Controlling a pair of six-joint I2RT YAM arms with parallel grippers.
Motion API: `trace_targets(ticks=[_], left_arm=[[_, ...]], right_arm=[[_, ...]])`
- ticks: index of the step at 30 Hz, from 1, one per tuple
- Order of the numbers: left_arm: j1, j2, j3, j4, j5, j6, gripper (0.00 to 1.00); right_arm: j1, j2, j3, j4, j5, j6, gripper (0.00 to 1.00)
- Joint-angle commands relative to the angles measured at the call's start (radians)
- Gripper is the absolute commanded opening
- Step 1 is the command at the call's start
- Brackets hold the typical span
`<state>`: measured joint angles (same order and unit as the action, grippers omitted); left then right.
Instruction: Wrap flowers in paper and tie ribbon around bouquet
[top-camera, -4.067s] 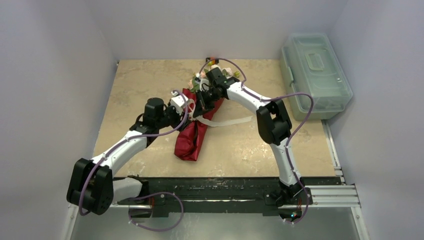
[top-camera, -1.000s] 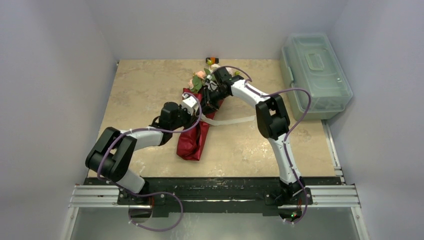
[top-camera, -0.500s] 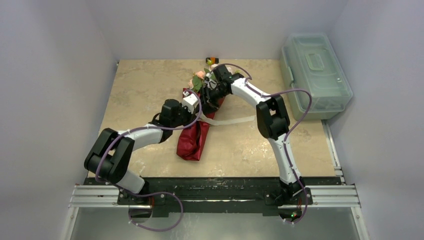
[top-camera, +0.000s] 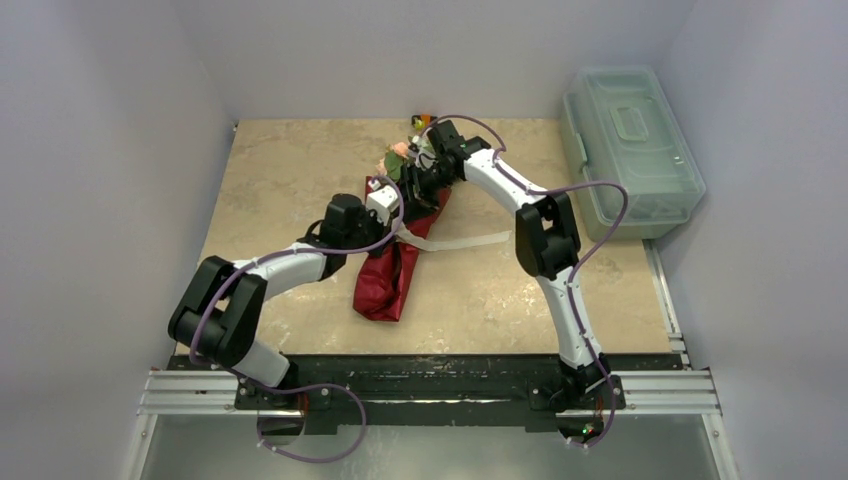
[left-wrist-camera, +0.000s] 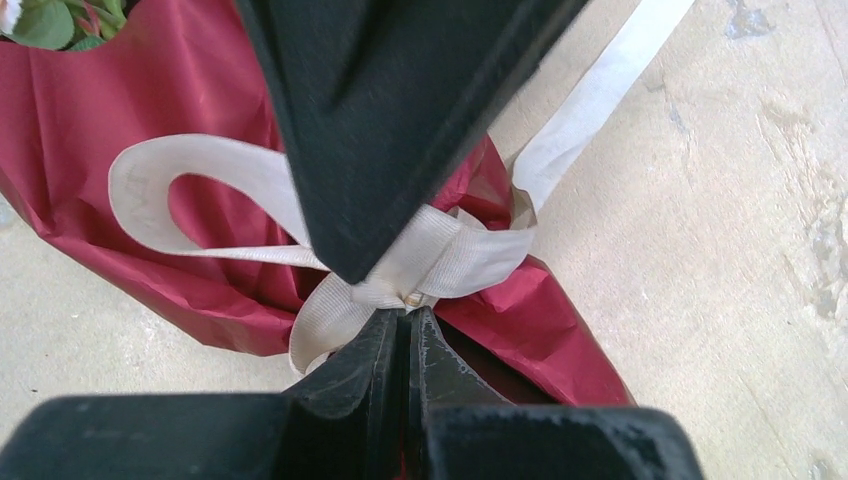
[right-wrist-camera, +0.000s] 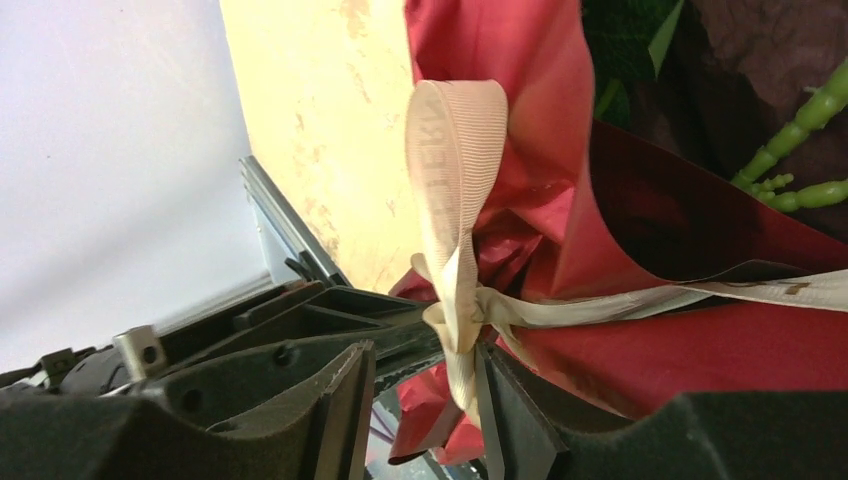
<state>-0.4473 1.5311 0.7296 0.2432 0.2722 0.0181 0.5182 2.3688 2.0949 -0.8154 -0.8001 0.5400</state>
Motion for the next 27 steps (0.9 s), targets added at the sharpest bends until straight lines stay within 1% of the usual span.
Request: trace_targets(ticks=[1, 8, 14, 19, 27], left_arm=[[0.003, -0.044, 0.048, -0.056, 0.037, -0.006, 0.0], [0.002, -0.052, 0.041, -0.08, 0.049, 0.015, 0.0], [0.002, -0.047, 0.023, -0.051, 0.056, 0.012, 0.0], [0.002, -0.042, 0.013, -0.028, 0.069, 0.017, 0.0], [0.002, -0.023, 0.007, -0.027, 0.095, 0.043, 0.0]], right_arm=[[-0.011, -0.008, 0.073, -0.023, 0.014, -0.037, 0.49], [-0.011, 0.021, 0.099, 0.0, 0.02, -0.032, 0.49], [-0.008, 0.043, 0.116, 0.047, 0.051, -0.045, 0.48], [0.009, 0.077, 0.167, 0.045, 0.067, -0.067, 0.48], [0.024, 0.095, 0.162, 0.156, 0.078, -0.001, 0.47]])
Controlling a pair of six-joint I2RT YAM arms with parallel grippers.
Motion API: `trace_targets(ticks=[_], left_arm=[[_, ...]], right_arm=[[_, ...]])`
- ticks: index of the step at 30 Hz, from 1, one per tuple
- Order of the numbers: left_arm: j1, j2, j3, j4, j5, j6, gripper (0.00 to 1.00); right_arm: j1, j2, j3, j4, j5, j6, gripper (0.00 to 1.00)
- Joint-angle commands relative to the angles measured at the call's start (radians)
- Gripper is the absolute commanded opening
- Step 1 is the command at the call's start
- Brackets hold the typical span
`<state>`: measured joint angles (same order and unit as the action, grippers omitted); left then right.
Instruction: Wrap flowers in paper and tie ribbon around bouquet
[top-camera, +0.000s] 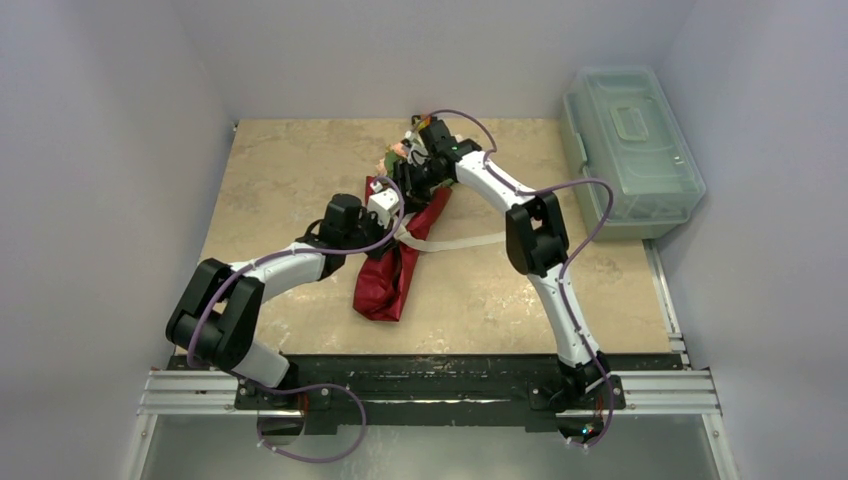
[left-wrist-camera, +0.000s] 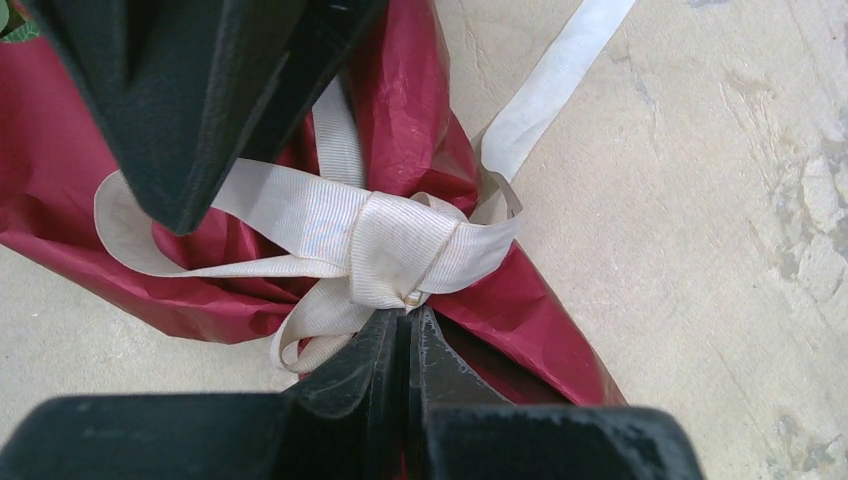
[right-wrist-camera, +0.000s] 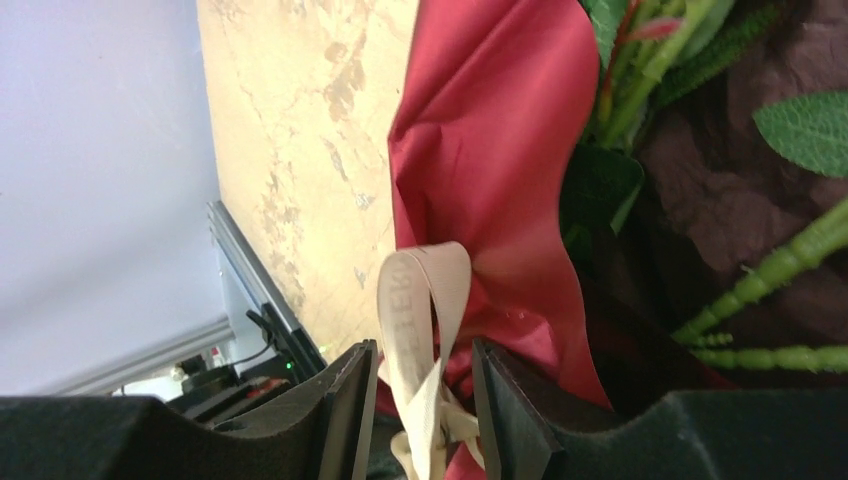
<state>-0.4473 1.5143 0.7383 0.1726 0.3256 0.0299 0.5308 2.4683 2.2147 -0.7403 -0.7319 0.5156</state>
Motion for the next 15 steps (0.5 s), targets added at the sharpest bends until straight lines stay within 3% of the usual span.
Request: trace_targets(ticks=[1, 5, 13, 15], left_arm=[[0.002, -0.005, -0.002, 0.044, 0.042, 0.031, 0.0], [0.002, 0.0, 0.001, 0.043, 0.041, 0.033, 0.0], [0.002, 0.004, 0.009, 0.031, 0.038, 0.033, 0.0], [0.002, 0.002, 0.019, 0.012, 0.037, 0.033, 0.0]], right_arm=[[0.013, 0.002, 0.051, 0.081, 0.009, 0.025, 0.46], [0.013, 0.022, 0.071, 0.074, 0.005, 0.034, 0.37], [0.012, 0.022, 0.06, 0.067, -0.008, 0.026, 0.02], [0.012, 0.018, 0.062, 0.068, -0.009, 0.026, 0.0]])
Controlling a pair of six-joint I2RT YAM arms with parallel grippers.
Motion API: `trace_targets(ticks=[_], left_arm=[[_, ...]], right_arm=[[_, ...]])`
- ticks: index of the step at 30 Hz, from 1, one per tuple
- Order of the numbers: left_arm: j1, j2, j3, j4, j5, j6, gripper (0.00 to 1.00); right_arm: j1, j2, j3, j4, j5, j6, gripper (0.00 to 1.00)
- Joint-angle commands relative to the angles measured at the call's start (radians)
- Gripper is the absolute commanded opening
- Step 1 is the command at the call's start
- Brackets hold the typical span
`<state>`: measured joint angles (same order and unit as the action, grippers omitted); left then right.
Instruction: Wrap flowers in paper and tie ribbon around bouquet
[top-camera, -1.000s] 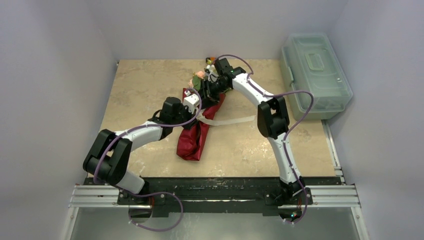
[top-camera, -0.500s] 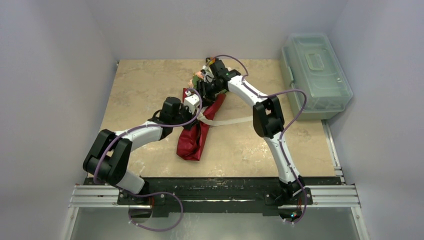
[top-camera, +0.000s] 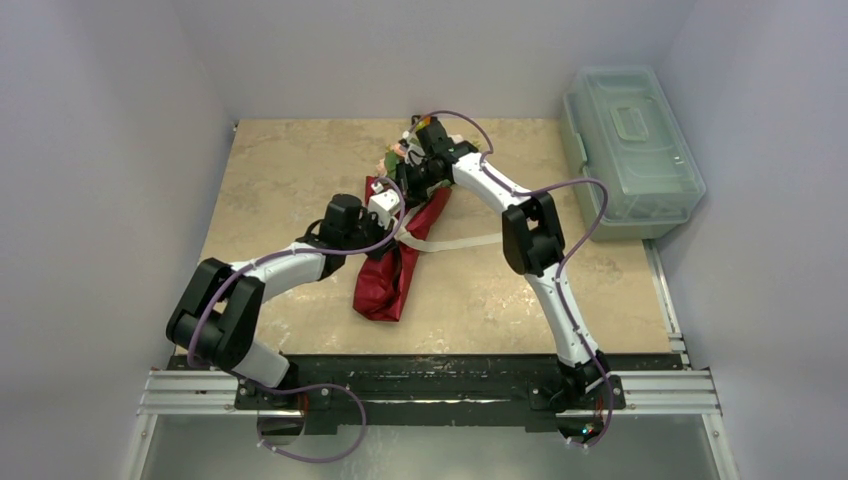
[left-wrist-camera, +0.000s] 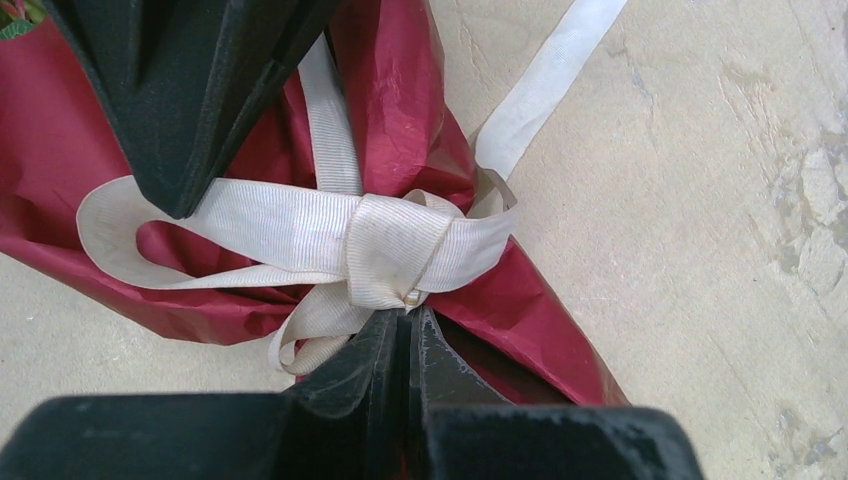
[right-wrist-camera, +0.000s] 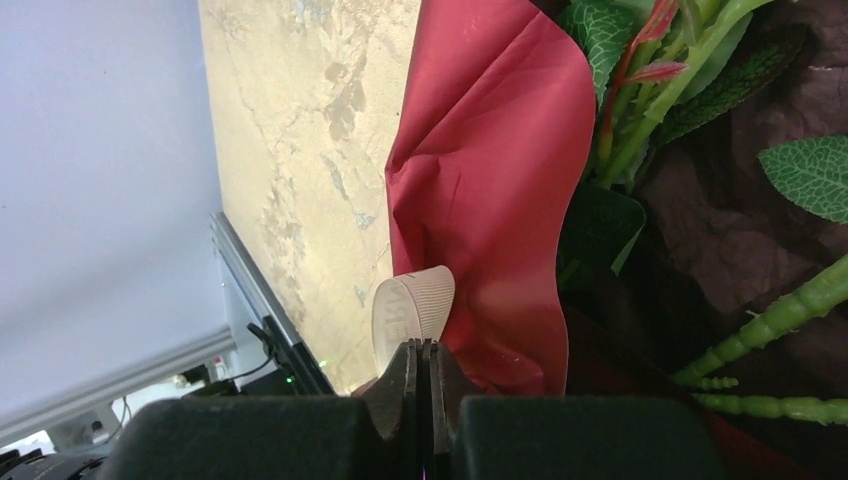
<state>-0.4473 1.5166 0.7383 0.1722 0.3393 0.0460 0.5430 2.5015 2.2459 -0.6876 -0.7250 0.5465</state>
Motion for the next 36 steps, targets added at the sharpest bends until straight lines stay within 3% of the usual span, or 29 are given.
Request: trace_targets(ticks=[1, 10, 27, 36], left_arm=[[0.002, -0.003, 0.024, 0.004, 0.021, 0.018, 0.0], [0.002, -0.089, 0.015, -0.084, -0.022, 0.015, 0.0], [0.024, -0.105, 0.009, -0.113, -0.062, -0.032, 0.0], [0.025, -0.105, 0.017, -0.088, -0.07, -0.024, 0.41]], right_arm=[[-0.002, -0.022, 0.03, 0.014, -0.011, -0.006, 0.0], [-0.06, -0.176, -0.152, 0.145, 0.105, 0.052, 0.0], [-0.072, -0.206, -0.203, 0.155, 0.102, 0.034, 0.0], [-0.043, -0.176, -0.187, 0.129, 0.038, 0.009, 0.0]])
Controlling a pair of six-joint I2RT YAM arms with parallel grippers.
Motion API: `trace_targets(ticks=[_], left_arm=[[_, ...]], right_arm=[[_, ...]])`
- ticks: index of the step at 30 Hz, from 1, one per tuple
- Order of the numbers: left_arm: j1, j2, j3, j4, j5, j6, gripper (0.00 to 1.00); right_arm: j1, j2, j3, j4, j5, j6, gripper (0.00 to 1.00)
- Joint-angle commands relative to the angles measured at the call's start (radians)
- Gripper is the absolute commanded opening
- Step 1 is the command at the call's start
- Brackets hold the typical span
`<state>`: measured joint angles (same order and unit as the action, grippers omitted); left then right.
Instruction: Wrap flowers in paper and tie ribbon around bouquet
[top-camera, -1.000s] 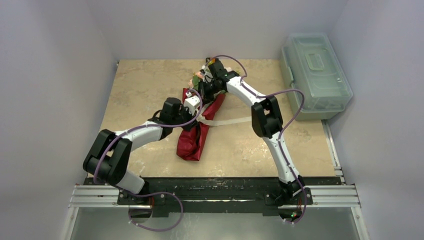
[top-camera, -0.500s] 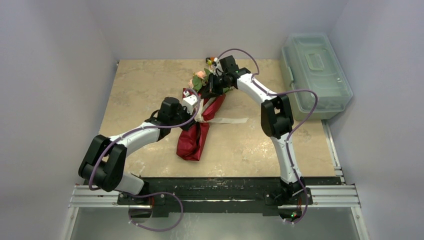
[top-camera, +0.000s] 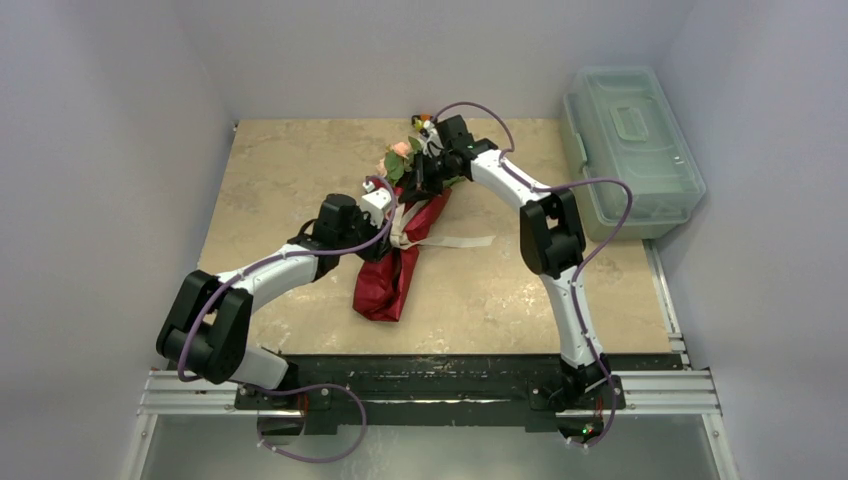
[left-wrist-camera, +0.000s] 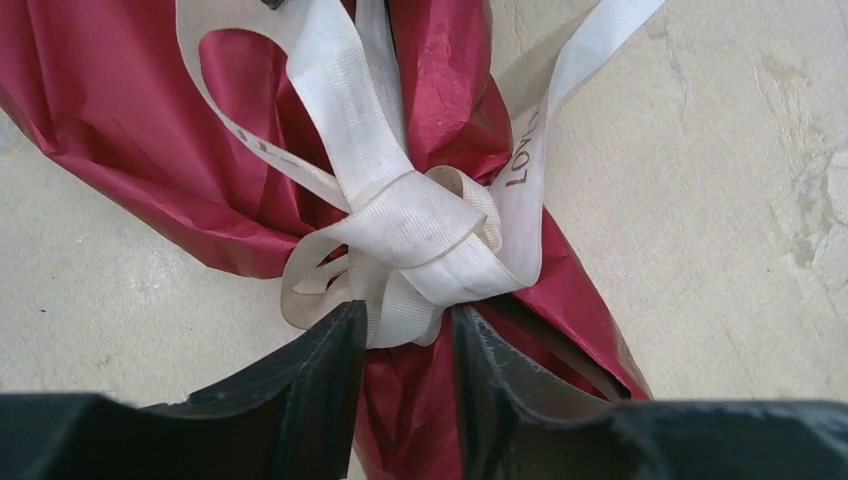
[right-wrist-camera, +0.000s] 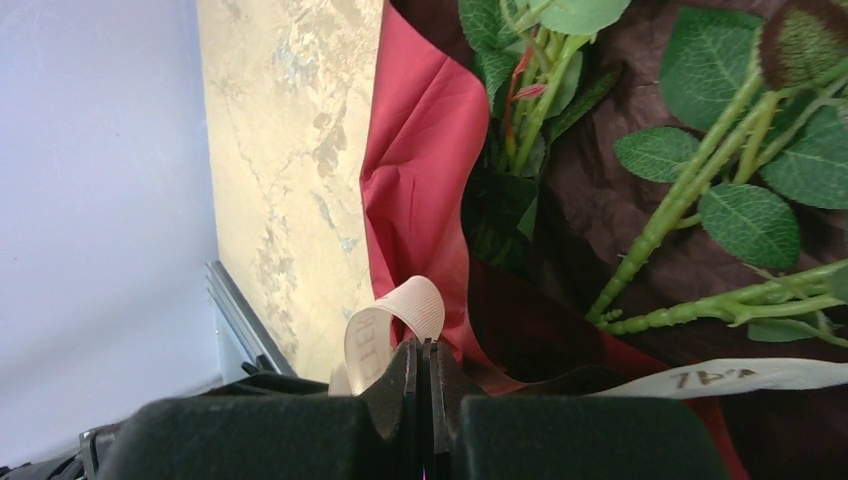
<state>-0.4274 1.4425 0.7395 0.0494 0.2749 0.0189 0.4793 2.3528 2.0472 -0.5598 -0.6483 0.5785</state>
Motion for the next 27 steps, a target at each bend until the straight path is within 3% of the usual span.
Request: trace_targets(ticks=[1, 6, 11, 16, 27], left_arm=[[0.006, -0.034, 0.017, 0.03, -0.005, 0.005, 0.44], [0.038, -0.073, 0.01, 0.011, 0.025, 0.014, 0.5], [0.048, -0.092, 0.021, -0.132, 0.025, 0.124, 0.51], [0.052, -0.131, -0.022, -0.149, 0.041, 0.195, 0.56], [0.052, -0.106, -0.138, 0.153, 0.032, 0.122, 0.57]], right_arm=[[0.021, -0.026, 0.012, 0.001, -0.04, -0.022, 0.0], [0.022, -0.011, 0.037, -0.009, -0.043, -0.015, 0.0], [0.021, 0.016, 0.094, -0.032, -0.054, -0.011, 0.0], [0.019, 0.027, 0.118, -0.045, -0.054, -0.011, 0.0], [0.019, 0.018, 0.098, -0.049, -0.055, -0.016, 0.0]])
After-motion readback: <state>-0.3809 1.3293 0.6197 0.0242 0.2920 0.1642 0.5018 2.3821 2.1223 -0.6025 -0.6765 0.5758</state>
